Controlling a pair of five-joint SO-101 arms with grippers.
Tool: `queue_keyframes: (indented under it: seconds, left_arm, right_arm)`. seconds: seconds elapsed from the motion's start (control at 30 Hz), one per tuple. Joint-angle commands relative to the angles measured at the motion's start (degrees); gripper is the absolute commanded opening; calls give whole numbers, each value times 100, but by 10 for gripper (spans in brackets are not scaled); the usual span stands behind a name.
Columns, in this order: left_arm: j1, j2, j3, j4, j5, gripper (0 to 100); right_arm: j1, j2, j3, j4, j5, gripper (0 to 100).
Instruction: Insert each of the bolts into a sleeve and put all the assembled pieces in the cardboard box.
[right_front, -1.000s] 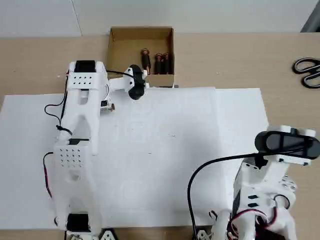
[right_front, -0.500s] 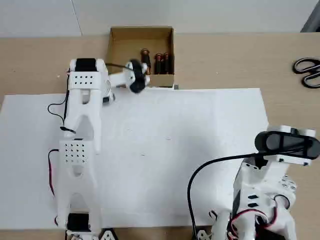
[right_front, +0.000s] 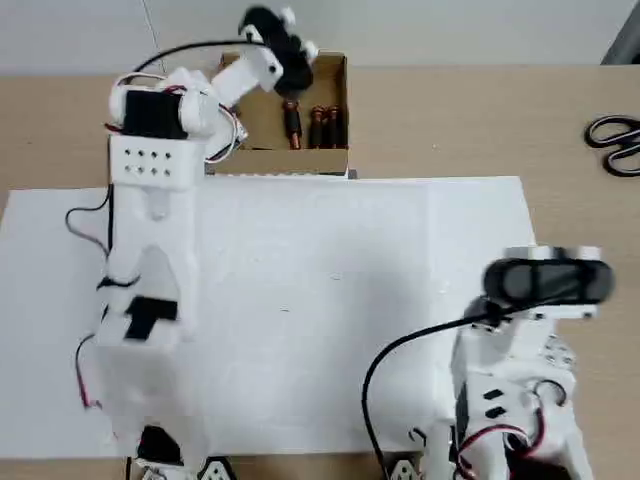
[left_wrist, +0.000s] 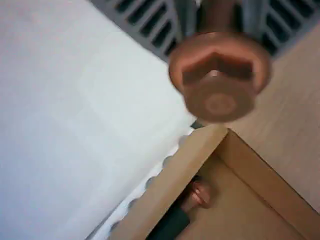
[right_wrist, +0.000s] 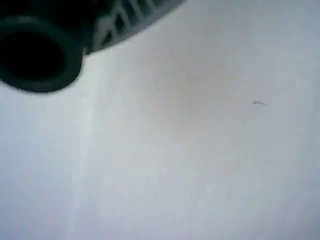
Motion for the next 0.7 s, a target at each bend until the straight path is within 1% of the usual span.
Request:
queue_keyframes:
  seconds: [0.0, 0.07, 0.17, 0.3, 0.43, 0.53, 0.67]
  left_arm:
    - [369, -1662, 831, 53, 905, 5]
    - [536, -2365, 1288, 53, 1477, 5]
    - [712, -3411, 1851, 53, 1969, 5]
    - [853, -4677, 2686, 44, 2057, 5]
    - [782, -5925, 3741, -185, 2092, 5]
    - [607, -6910, 4892, -624, 2154, 5]
    - [457, -8343, 6730, -1662, 2875, 5]
  right_arm:
    - [-532, 224, 44, -40, 26, 2]
    - [-655, 444, 35, 48, 35, 2]
    - [-778, 796, 0, 31, 62, 2]
    - [-1270, 980, 0, -48, 18, 2]
    - [-1754, 980, 0, -303, 26, 2]
    - [-1965, 866, 35, -444, 26, 2]
    - [-2229, 629, 44, -435, 26, 2]
